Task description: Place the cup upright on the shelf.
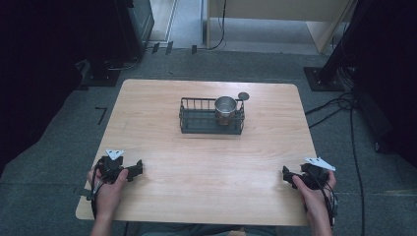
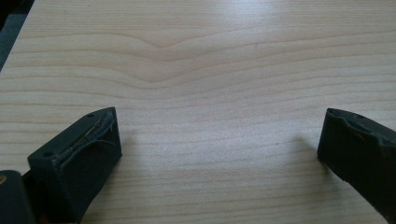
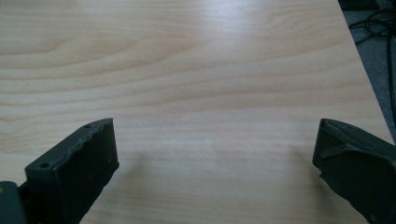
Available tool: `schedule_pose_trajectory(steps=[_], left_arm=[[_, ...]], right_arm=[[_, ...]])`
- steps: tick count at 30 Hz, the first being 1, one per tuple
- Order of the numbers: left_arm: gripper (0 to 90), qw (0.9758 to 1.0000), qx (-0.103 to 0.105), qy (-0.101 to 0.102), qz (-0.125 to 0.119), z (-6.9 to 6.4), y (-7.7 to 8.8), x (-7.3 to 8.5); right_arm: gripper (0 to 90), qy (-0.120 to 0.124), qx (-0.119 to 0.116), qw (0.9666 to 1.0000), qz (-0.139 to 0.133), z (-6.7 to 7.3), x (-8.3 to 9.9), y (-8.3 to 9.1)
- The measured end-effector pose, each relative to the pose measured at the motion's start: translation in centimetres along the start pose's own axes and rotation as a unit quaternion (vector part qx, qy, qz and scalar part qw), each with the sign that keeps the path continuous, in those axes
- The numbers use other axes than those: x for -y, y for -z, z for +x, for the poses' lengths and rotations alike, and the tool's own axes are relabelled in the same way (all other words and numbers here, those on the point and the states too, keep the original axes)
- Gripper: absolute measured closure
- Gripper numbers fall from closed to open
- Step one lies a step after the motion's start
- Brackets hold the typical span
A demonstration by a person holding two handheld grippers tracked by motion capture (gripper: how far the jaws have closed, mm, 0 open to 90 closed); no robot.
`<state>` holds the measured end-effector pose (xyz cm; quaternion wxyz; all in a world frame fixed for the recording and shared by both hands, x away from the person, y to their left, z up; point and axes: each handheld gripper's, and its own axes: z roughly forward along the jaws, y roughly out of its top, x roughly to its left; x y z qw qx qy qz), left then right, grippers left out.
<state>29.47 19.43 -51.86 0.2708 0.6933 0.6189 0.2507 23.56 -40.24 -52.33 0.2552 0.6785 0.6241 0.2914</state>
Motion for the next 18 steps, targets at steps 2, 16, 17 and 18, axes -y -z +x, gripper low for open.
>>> schedule_pose_trajectory(steps=[2,16,17,18], left_arm=[[0.0,1.0,0.0,-0.001,0.001,0.0,0.0,0.0],[0.0,1.0,0.003,-0.004,-0.001,0.0,0.0,0.0],[0.0,1.0,0.004,-0.003,-0.001,-0.1,0.0,0.0],[0.0,1.0,0.004,-0.004,-0.001,-0.1,-0.1,0.0]], right_arm=[[0.0,0.001,0.007,1.0,0.0,-0.3,0.4,0.1],[0.3,-0.003,0.036,0.9993,-0.003,-0.5,1.6,1.1],[0.0,-0.005,0.038,0.9993,-0.002,-0.6,1.6,1.0],[0.0,-0.006,0.04,0.9992,-0.001,-0.6,1.6,1.0]])
